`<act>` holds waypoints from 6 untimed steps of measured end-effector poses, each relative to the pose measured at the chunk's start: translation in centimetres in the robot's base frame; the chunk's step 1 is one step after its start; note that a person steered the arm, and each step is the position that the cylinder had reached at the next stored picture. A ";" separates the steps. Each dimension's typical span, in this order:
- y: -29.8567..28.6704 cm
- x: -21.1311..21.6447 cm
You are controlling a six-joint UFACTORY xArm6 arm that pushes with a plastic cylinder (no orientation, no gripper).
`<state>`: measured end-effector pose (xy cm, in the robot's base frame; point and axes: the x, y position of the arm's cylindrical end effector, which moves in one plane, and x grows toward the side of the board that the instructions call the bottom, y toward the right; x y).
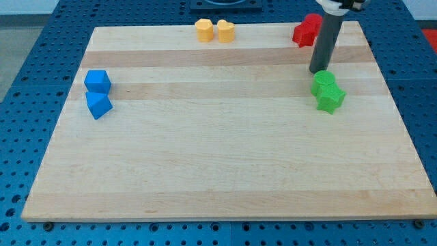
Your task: Push the yellow heart to the bottom right of the yellow hexagon
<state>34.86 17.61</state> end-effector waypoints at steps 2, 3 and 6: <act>6.7 2.9; 6.2 3.7; -5.0 -3.1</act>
